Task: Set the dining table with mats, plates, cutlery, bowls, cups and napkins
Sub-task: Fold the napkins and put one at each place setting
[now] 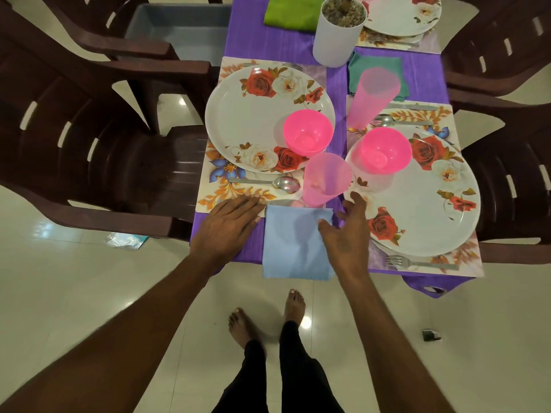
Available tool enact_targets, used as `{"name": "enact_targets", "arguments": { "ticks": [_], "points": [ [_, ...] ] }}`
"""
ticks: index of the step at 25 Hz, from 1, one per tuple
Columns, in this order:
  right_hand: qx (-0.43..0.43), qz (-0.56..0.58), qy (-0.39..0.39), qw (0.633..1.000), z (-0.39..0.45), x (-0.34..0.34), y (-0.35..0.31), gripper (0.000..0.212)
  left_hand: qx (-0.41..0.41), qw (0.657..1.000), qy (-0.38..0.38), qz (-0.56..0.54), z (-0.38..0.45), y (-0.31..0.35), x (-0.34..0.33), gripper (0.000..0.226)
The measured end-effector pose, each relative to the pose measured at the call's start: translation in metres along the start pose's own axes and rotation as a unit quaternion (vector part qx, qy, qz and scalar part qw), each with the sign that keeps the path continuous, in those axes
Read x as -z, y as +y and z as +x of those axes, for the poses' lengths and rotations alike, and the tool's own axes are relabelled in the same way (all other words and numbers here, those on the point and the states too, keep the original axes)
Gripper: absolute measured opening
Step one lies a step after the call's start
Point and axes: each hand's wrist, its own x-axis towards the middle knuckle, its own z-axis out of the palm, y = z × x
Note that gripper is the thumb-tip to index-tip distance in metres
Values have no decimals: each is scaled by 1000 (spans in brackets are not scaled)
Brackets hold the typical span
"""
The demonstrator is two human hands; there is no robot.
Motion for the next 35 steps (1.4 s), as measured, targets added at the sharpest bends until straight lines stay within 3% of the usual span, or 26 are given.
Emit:
{"name": "enact_targets", "arguments": {
  "ticks": [3, 9, 35],
  "points": [
    [23, 8, -3, 1000, 6, -25, 13, 84, 4, 1000, 4, -3, -1, 1, 0, 50],
    [35, -53, 71, 995, 24, -42, 16, 66, 26, 999, 9, -38, -1, 3, -1, 47],
    [15, -173, 112, 978, 45, -59, 3, 54, 48, 997, 22, -61, 4, -2, -4, 53]
  ]
}}
